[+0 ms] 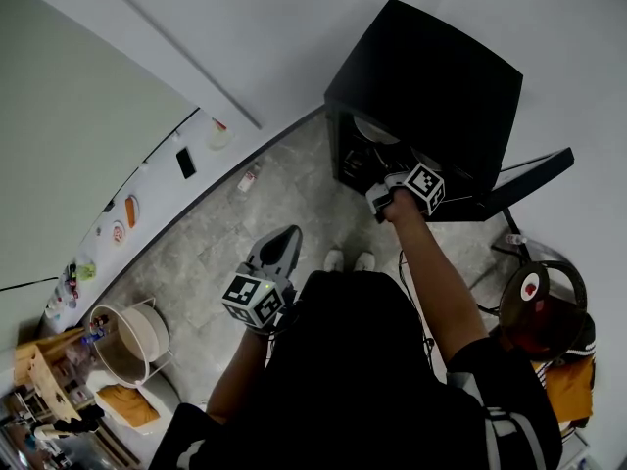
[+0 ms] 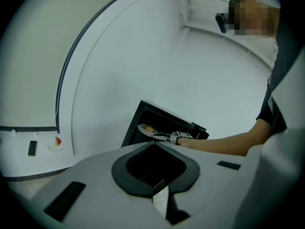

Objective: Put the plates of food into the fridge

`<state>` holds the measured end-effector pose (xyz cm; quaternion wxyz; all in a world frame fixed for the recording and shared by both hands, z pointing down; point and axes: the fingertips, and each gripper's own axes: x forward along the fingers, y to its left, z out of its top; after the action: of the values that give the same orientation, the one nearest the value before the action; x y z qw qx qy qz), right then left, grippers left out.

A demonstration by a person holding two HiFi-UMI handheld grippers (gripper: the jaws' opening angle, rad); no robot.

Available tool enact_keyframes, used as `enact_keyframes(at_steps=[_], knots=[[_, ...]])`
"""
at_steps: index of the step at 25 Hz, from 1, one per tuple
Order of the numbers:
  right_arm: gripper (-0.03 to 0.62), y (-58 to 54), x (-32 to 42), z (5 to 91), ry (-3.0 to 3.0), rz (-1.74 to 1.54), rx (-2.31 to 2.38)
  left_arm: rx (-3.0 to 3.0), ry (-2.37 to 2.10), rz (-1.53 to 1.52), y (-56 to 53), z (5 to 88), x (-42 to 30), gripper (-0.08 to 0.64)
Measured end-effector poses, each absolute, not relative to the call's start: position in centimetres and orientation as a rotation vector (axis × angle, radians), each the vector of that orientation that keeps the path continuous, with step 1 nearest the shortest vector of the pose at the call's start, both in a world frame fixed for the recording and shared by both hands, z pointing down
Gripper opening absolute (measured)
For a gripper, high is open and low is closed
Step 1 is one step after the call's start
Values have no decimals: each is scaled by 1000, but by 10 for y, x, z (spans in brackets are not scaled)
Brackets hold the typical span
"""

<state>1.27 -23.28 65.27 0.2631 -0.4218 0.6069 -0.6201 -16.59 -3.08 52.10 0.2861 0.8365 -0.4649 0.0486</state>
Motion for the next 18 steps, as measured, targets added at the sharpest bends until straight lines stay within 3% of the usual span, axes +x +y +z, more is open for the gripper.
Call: enact_keyframes(at_steps=[18], knots=[[37,-132,-13,529,2671,-792,-1147,2360,-1129,105,-38,503,-132,23]])
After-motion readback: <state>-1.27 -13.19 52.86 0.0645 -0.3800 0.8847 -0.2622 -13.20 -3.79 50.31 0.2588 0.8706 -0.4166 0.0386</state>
